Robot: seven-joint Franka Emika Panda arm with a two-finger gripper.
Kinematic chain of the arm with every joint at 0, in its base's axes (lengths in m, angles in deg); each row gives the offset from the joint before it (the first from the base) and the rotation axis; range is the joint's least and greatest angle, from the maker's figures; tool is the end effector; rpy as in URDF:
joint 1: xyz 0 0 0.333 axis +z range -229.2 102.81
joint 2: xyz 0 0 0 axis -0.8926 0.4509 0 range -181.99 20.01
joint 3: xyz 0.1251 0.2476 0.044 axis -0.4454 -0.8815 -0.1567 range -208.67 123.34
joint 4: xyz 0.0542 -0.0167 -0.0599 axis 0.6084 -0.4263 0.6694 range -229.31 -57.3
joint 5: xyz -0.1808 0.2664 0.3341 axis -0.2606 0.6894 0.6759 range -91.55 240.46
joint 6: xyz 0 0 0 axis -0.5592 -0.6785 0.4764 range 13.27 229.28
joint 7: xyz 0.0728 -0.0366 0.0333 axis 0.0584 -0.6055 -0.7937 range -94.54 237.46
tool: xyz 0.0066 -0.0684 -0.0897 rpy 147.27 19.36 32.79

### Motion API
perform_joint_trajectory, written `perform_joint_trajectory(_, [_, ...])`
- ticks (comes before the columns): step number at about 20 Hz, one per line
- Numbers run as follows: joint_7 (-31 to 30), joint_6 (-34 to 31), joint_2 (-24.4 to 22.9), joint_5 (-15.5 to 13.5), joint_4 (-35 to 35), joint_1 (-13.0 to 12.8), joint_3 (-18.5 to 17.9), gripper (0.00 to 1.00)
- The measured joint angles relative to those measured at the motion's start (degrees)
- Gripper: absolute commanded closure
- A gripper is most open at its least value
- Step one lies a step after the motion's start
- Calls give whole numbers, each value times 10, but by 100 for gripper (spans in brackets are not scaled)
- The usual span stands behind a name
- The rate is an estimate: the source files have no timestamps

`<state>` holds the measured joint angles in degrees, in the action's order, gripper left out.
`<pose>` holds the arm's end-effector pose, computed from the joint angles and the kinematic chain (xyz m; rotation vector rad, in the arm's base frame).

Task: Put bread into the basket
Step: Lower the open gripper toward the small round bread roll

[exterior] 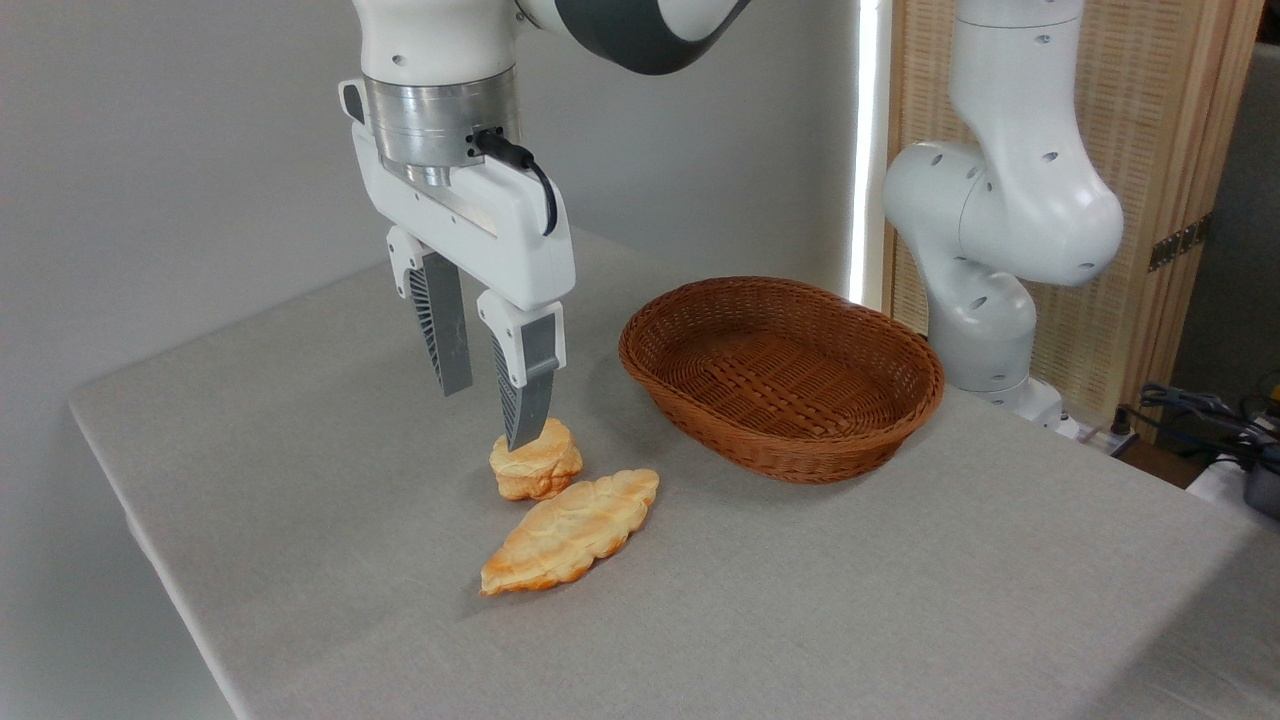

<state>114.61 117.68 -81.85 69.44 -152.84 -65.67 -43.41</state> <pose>0.6386 -0.0272 0.5229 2.8617 -1.1539 0.1662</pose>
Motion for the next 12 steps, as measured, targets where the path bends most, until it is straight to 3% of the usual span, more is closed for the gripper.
perform_joint_trajectory(12, [2,-30,-13,0,2,8,-6,0])
